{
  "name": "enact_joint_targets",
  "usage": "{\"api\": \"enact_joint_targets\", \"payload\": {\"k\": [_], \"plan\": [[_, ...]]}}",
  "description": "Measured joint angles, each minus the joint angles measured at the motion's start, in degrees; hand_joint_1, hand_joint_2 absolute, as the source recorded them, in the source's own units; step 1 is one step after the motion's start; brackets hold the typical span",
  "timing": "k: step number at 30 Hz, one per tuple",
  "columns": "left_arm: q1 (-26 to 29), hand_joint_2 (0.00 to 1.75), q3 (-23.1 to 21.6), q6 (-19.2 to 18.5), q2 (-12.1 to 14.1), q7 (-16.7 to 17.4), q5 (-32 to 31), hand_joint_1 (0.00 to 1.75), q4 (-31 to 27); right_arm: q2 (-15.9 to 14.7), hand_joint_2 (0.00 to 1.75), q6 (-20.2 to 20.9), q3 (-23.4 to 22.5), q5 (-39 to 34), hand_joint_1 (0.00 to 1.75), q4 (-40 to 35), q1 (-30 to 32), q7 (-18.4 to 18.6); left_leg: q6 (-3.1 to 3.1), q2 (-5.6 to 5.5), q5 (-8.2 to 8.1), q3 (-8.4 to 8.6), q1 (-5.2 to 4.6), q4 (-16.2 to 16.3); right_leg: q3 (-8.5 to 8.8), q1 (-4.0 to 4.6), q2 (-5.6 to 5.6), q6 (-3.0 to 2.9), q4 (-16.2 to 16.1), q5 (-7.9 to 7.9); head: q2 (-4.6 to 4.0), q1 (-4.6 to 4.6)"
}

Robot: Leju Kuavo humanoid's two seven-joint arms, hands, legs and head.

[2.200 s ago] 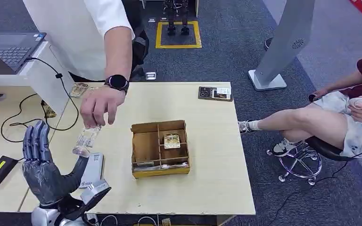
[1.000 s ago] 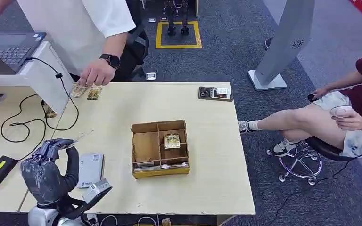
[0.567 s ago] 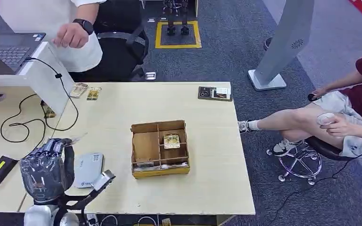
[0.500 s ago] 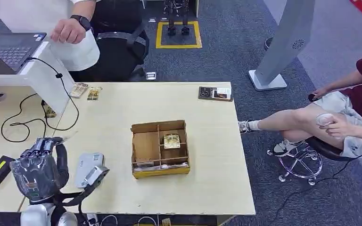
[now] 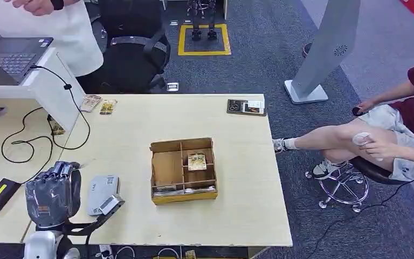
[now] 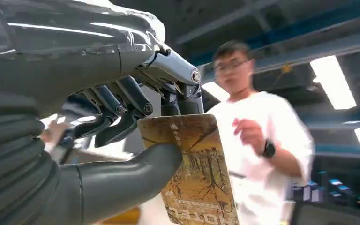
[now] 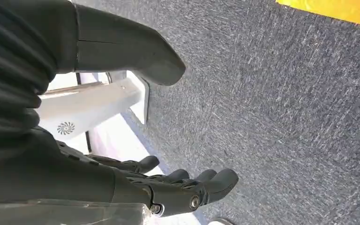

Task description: Pass the card to the sensor for recognition and then transmit it.

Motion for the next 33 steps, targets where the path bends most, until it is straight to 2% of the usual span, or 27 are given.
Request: {"api": "enact_joint_targets", "payload": {"k": [3, 4, 6, 11, 14, 18, 21, 27, 33], "plan": [[-4.03, 1.75, -9.83, 0.00, 5.52, 14.45, -0.02, 1.75, 3.68, -0.04, 1.75, -0.04, 0.00, -0.02, 0.00, 0.00, -0.08, -0.17, -0.01, -0.03, 0.02, -0.01, 0.00, -0.01, 0.10, 0.00, -0.04, 0.00, 0.02, 0.01, 0.00, 0.00], [-5.21, 1.75, -12.76, 0.00, 6.60, 16.93, -0.02, 1.75, 4.57, -0.07, 1.75, -0.07, -0.02, -0.02, 0.00, 0.00, -0.07, -0.20, -0.01, -0.02, 0.03, -0.01, 0.00, -0.01, 0.13, 0.00, -0.03, -0.01, 0.04, 0.01, 0.00, -0.04], [-6.57, 1.75, -17.77, 0.00, 8.54, 18.96, -0.02, 1.75, 6.25, -0.13, 1.75, -0.09, 0.00, -0.04, 0.00, 0.00, -0.07, -0.22, -0.01, 0.02, 0.03, -0.01, 0.00, -0.01, 0.13, 0.00, 0.03, 0.00, 0.04, 0.02, 0.00, 0.00], [-9.60, 1.75, -26.51, 0.00, 11.63, 24.25, -0.04, 1.75, 9.77, -0.20, 1.75, -0.09, 0.00, -0.04, 0.00, 0.00, -0.08, -0.28, 0.00, 0.00, 0.02, -0.03, -0.01, 0.00, 0.12, -0.01, 0.02, 0.02, 0.00, 0.03, 0.00, 0.04], [-10.28, 1.75, -29.70, 0.00, 12.26, 24.92, -0.04, 1.75, 11.58, -0.24, 1.75, -0.09, 0.00, -0.04, 0.00, 0.00, -0.06, -0.31, 0.00, 0.00, 0.01, -0.05, -0.01, 0.00, 0.08, -0.01, 0.01, 0.02, -0.01, 0.02, 0.00, 0.09], [-12.12, 1.75, -34.70, 0.00, 12.69, 24.99, -0.02, 1.75, 17.28, -0.44, 1.75, 0.24, 0.00, -0.11, 0.00, 0.00, -0.08, -0.72, -0.01, 0.04, 0.01, -0.05, -0.01, -0.01, 0.09, -0.01, 0.05, 0.02, 0.00, 0.02, 0.00, 0.07], [-12.11, 1.75, -37.04, 0.00, 12.36, 23.65, -0.02, 1.75, 20.68, -0.50, 1.75, 0.50, 0.00, -0.15, 0.00, 0.00, -0.07, -1.01, 0.00, 0.02, 0.01, -0.06, -0.01, -0.01, 0.09, -0.01, 0.03, 0.02, -0.01, 0.02, 0.00, 0.06], [-11.19, 1.75, -37.50, 0.04, 10.37, 17.64, -0.02, 1.75, 26.16, -0.52, 1.75, 0.48, 0.00, -0.59, 0.00, 0.00, -0.08, -1.00, 0.00, 0.02, 0.00, -0.06, -0.01, -0.01, 0.10, -0.01, 0.03, 0.02, -0.01, 0.03, 0.00, 0.07], [-10.60, 1.75, -37.48, 0.09, 8.80, 16.94, -0.02, 1.75, 28.60, -0.52, 1.75, 0.48, 0.00, -0.83, 0.00, 0.00, -0.07, -0.92, 0.00, 0.02, 0.00, -0.07, -0.01, -0.01, 0.11, 0.00, 0.01, 0.02, -0.01, 0.03, 0.00, 0.07]]}}
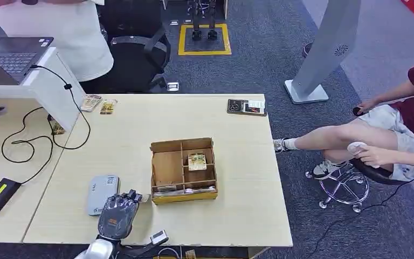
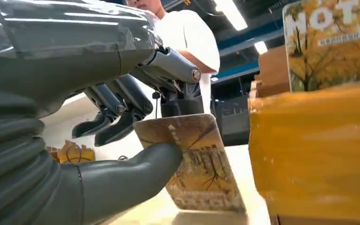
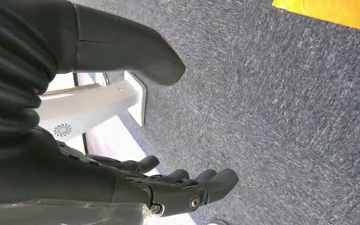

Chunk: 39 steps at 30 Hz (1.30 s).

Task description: Pass the card to the sensor for recognition and then transmit it.

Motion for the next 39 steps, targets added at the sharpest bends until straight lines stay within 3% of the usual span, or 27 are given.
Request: {"api": "enact_joint_targets", "payload": {"k": [9, 15, 17, 23, 25, 29, 33, 36, 37, 39], "plan": [[0.94, 1.75, 1.42, 0.11, -0.85, 3.46, 0.00, 1.75, -0.33, 0.00, 1.75, -0.07, 0.00, -0.11, 0.00, 0.00, 0.02, 0.26, 0.00, 0.00, 0.01, 0.02, 0.00, 0.00, 0.02, 0.00, 0.00, 0.00, 0.00, 0.01, 0.00, 0.00], [3.81, 1.75, 5.54, 0.13, -1.05, 3.12, 0.00, 1.75, -7.94, 0.00, 1.75, -0.26, 0.00, -0.33, 0.00, 0.04, 0.11, 0.44, 0.00, 0.00, 0.01, 0.00, 0.00, 0.00, -0.01, 0.00, 0.00, 0.00, 0.00, 0.00, 0.00, 0.02], [4.85, 1.75, 8.35, 0.15, -1.87, 1.18, 0.00, 1.75, -12.09, 0.00, 1.75, -0.33, 0.00, -0.35, 0.00, 0.07, 0.16, 0.46, 0.00, 0.00, 0.00, 0.00, 0.00, 0.00, -0.01, 0.00, 0.00, 0.00, 0.00, 0.00, 0.00, 0.02], [8.60, 1.75, 19.83, 0.15, -8.41, -13.26, 0.00, 1.75, -22.13, 0.07, 1.75, -0.39, 0.00, -0.35, 0.00, 0.15, 0.29, 0.46, 0.00, 0.00, 0.00, -0.01, 0.00, 0.00, 0.00, 0.00, 0.00, 0.00, -0.02, 0.01, 0.00, 0.02], [9.52, 1.75, 23.17, 0.15, -10.67, -16.24, 0.00, 1.75, -24.37, 0.11, 1.75, -0.39, 0.00, -0.31, 0.00, 0.15, 0.35, 0.46, 0.01, 0.01, 0.00, 0.00, 0.00, 0.00, 0.00, 0.00, 0.01, 0.00, -0.02, 0.01, 0.00, -0.02], [10.77, 1.75, 29.21, 0.15, -14.71, -20.13, 0.00, 1.75, -27.19, 0.13, 1.75, -0.39, 0.00, -0.24, 0.00, 0.15, 0.32, 0.50, 0.01, 0.00, 0.00, 0.00, 0.00, 0.00, 0.00, 0.00, -0.01, 0.00, -0.01, 0.01, 0.00, 0.00], [11.45, 1.75, 33.60, 0.13, -15.61, -22.91, 0.00, 1.75, -27.43, 0.13, 1.75, -0.39, 0.00, 0.02, 0.00, 0.15, 0.31, 0.70, 0.00, 0.00, 0.00, 0.00, 0.00, 0.00, 0.00, 0.00, 0.00, 0.00, 0.00, 0.00, 0.00, 0.00], [11.85, 1.75, 35.65, 0.13, -15.45, -22.22, 0.00, 1.75, -27.43, 0.13, 1.75, -0.39, 0.00, 0.04, 0.00, 0.15, 0.29, 0.70, 0.01, -0.02, 0.00, -0.02, 0.00, 0.00, 0.00, 0.00, -0.02, 0.00, -0.01, 0.00, 0.00, 0.02], [11.82, 1.75, 35.85, 0.13, -14.62, -20.00, 0.00, 1.75, -27.30, 0.13, 1.75, -0.39, 0.00, 0.13, 0.00, 0.15, 0.28, 0.70, 0.01, -0.02, 0.00, -0.02, 0.00, 0.00, 0.00, 0.00, -0.03, 0.01, -0.01, 0.00, 0.00, 0.02], [10.35, 1.75, 33.72, 0.07, -10.55, -8.89, 0.00, 1.75, -25.32, 0.13, 1.75, -0.39, 0.00, 0.22, 0.00, 0.11, 0.22, 0.79, -0.01, 0.01, 0.01, 0.01, 0.01, 0.00, -0.17, 0.01, 0.01, 0.00, -0.02, 0.01, 0.00, 0.15]]}}
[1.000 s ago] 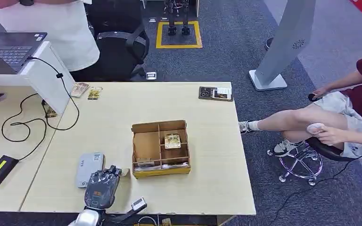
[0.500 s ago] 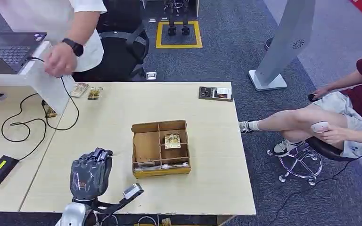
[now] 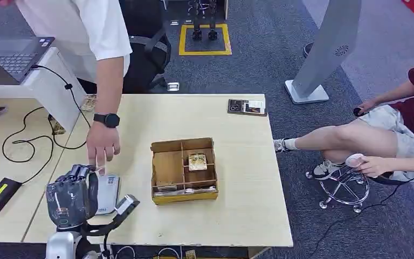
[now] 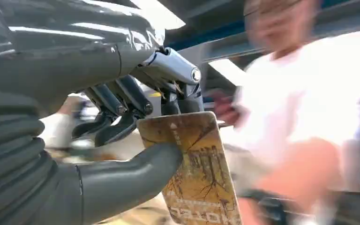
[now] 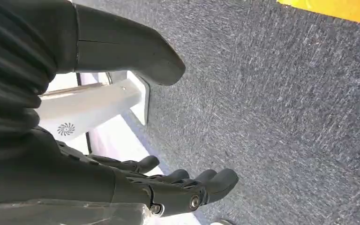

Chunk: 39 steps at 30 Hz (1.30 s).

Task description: Pass the card to the sensor for recognition and then transmit it.

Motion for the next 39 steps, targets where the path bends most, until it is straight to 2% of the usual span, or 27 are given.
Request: {"api": "enact_joint_targets", "payload": {"k": [1, 2, 3, 4, 8, 12, 21, 39], "plan": [[-1.46, 1.75, -2.94, -0.02, 2.94, 8.34, 0.00, 1.75, 1.91, 0.00, 1.75, 0.00, 0.00, 0.00, 0.00, -0.04, -0.02, 0.02, -0.01, 0.00, 0.01, -0.01, 0.00, 0.00, 0.06, 0.00, -0.01, 0.00, 0.03, 0.00, 0.00, -0.02], [-2.67, 1.75, -5.51, -0.07, 5.71, 14.01, 0.00, 1.75, 3.39, 0.00, 1.75, 0.00, 0.00, 0.00, 0.00, -0.07, -0.02, 0.02, -0.01, -0.02, 0.01, 0.01, 0.00, -0.02, 0.08, 0.00, -0.02, 0.00, 0.05, 0.00, 0.00, -0.15], [-3.66, 1.75, -7.94, -0.07, 7.39, 17.95, 0.00, 1.75, 4.99, 0.00, 1.75, 0.00, 0.00, 0.00, 0.00, -0.09, -0.01, 0.07, -0.05, -0.04, 0.06, 0.01, 0.00, -0.04, 0.14, 0.00, -0.05, 0.00, 0.07, 0.00, 0.00, -0.29], [-4.34, 1.75, -9.68, -0.07, 9.11, 18.40, 0.00, 1.75, 6.45, 0.00, 1.75, 0.00, 0.00, 0.00, 0.00, -0.09, -0.05, 0.07, -0.05, -0.04, 0.06, 0.01, 0.00, -0.04, 0.15, 0.00, -0.05, 0.00, 0.07, 0.00, 0.00, -0.28], [-5.66, 1.75, -14.71, -0.07, 12.78, 16.96, -0.02, 1.75, 11.26, -0.02, 1.75, 0.00, 0.00, -0.09, 0.00, -0.11, -0.01, 0.07, -0.04, 0.04, 0.05, -0.01, -0.01, -0.02, 0.15, -0.01, 0.05, 0.00, 0.02, 0.02, 0.00, -0.20], [-6.59, 1.75, -17.33, -0.07, 14.53, 16.96, -0.02, 1.75, 15.58, 0.00, 1.75, 0.00, 0.00, -0.11, 0.00, -0.11, -0.03, -0.02, -0.04, 0.01, 0.04, -0.01, -0.01, -0.02, 0.13, -0.01, 0.03, 0.00, -0.01, 0.02, 0.00, -0.15], [-7.66, 1.75, -20.63, -0.05, 14.98, 16.95, -0.02, 1.75, 20.95, -0.02, 1.75, -0.02, 0.00, -0.15, 0.00, -0.11, -0.02, -0.18, -0.04, 0.02, 0.04, -0.02, 0.00, -0.02, 0.12, -0.01, 0.03, 0.00, 0.00, 0.02, 0.00, -0.15], [-8.75, 1.75, -22.44, 0.00, 14.79, 16.98, -0.02, 1.75, 23.68, -0.02, 1.75, -0.02, 0.00, -0.22, 0.00, -0.11, -0.04, -0.35, -0.04, 0.01, 0.04, -0.01, 0.00, -0.02, 0.15, 0.00, 0.02, 0.00, 0.00, 0.02, 0.00, -0.13]]}}
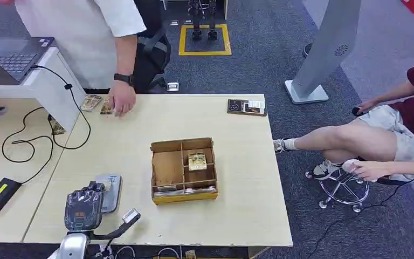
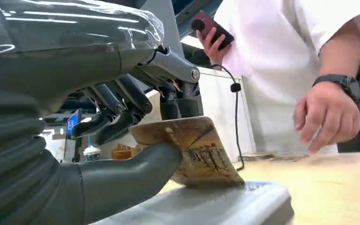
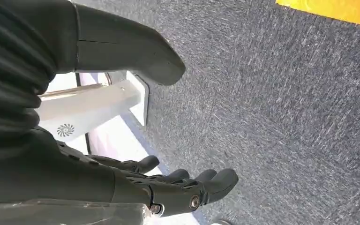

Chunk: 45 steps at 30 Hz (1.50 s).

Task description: Pass the card to the sensor for recognition and then transmit it.

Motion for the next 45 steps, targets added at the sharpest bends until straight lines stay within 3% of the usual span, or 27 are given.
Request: {"api": "enact_joint_targets", "payload": {"k": [4, 8, 19, 24, 30, 32, 35, 40, 45], "plan": [[-1.03, 1.75, -2.34, 0.00, -0.76, 0.00, 0.00, 1.75, 3.28, 0.00, 1.75, 0.04, 0.00, 0.02, 0.00, 0.00, 0.00, -0.15, 0.00, -0.02, 0.00, 0.01, 0.00, 0.00, 0.03, 0.00, -0.02, 0.00, 0.00, 0.00, 0.00, -0.02], [-2.64, 1.75, -3.94, -0.13, -3.54, -0.15, -0.02, 1.75, 8.14, -0.02, 1.75, 0.11, 0.00, 0.09, 0.00, 0.00, -0.08, 0.00, 0.00, -0.15, 0.00, 0.15, -0.01, -0.01, 0.26, -0.01, -0.19, 0.02, -0.01, -0.02, 0.00, 0.00], [-3.43, 1.75, -4.44, -0.04, -5.38, -0.09, -0.02, 1.75, 10.06, -0.02, 1.75, 0.17, 0.00, -0.07, 0.00, 0.00, -0.04, 0.02, 0.02, -0.16, -0.01, 0.52, -0.01, -0.05, 0.70, -0.01, -0.20, 0.04, -0.02, -0.04, 0.00, 0.00], [-0.90, 1.75, -2.80, 0.07, -5.12, 0.02, -0.02, 1.75, 4.91, -0.02, 1.75, 0.13, 0.00, -0.09, 0.00, 0.02, 0.07, 0.26, 0.01, -0.14, 0.00, 0.55, -0.01, -0.04, 0.64, -0.01, -0.14, 0.02, -0.02, -0.02, 0.00, 0.00], [2.16, 1.75, 1.00, 0.09, -4.22, -0.57, 0.00, 1.75, -6.70, -0.02, 1.75, 0.11, 0.00, -0.07, 0.00, 0.04, 0.14, 0.37, 0.01, -0.13, 0.00, 0.36, -0.01, -0.02, 0.42, 0.00, -0.12, 0.01, -0.02, -0.01, 0.00, 0.00], [2.61, 1.75, 2.07, 0.09, -4.22, -2.61, 0.00, 1.75, -10.15, -0.02, 1.75, 0.11, 0.00, -0.07, 0.00, 0.04, 0.14, 0.37, 0.01, -0.13, 0.00, 0.31, -0.01, -0.01, 0.37, 0.00, -0.12, 0.01, -0.02, -0.01, 0.00, 0.00], [3.99, 1.75, 5.98, 0.09, -5.74, -10.65, 0.00, 1.75, -16.16, 0.00, 1.75, 0.11, 0.00, -0.07, 0.00, 0.04, 0.18, 0.35, 0.01, -0.12, 0.00, 0.25, -0.01, 0.00, 0.30, -0.01, -0.10, 0.01, -0.02, -0.01, 0.00, 0.00], [6.11, 1.75, 13.82, 0.09, -12.39, -24.67, 0.00, 1.75, -24.03, 0.09, 1.75, 0.15, 0.00, -0.07, 0.00, 0.04, 0.18, 0.37, 0.05, -0.09, -0.03, 0.14, -0.02, 0.00, 0.22, -0.01, -0.09, 0.02, -0.06, -0.01, 0.00, -0.02], [6.17, 1.75, 18.75, 0.09, -18.15, -29.58, 0.04, 1.75, -28.11, 0.31, 1.75, 0.17, 0.00, 0.04, 0.00, 0.04, 0.21, 0.52, 0.05, -0.10, -0.03, 0.12, -0.01, 0.00, 0.17, 0.00, -0.11, 0.02, -0.06, -0.01, 0.00, -0.02]]}}
